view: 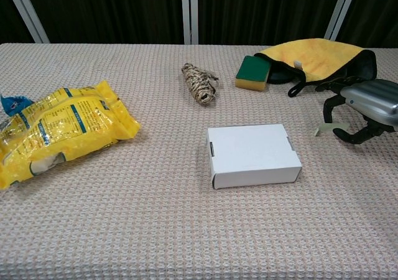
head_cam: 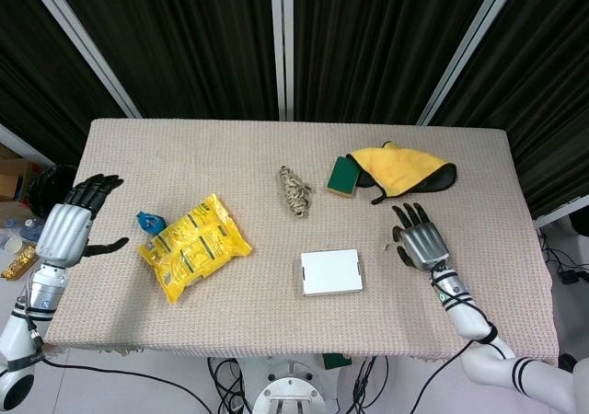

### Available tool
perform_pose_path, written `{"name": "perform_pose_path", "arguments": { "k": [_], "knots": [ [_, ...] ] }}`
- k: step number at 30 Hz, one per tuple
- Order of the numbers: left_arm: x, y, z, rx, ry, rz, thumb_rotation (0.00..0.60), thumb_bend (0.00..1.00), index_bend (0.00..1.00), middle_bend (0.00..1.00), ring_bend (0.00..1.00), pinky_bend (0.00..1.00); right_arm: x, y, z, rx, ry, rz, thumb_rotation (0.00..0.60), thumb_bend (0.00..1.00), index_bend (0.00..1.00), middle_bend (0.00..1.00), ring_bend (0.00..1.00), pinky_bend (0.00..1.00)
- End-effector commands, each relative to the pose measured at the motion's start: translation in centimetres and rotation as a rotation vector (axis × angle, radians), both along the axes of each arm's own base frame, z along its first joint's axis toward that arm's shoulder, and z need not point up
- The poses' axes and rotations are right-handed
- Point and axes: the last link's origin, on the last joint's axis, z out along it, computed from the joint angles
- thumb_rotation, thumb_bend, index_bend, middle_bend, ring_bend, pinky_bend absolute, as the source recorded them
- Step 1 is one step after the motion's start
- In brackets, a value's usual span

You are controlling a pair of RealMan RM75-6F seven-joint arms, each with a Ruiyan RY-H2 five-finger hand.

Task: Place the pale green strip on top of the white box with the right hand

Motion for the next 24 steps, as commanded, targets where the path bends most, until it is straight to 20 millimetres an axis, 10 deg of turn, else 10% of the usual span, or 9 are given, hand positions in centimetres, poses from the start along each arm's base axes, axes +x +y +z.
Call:
{"name": "perform_pose_path", "arguments": {
  "k": [1,24],
  "knots": [
    [-0.04,0.0,-0.01,-0.001,0.001,0.002,0.6,0.0,0.15,0.13,0.09,0.17,0.02,-0.03,-0.1,-0.004,-0.005,0.004,0.598,0.44,0.51,0.05,0.0,0.0],
    [-0.34,0.12,-0.16,-0.016,0.005,0.016,0.6,0.0,0.15,0.13,0.09,0.17,-0.25,-0.16,-0.48,-0.012,0.004,0.001,0.6,0.46,0.56,0.05,0.0,0.0]
  ]
}}
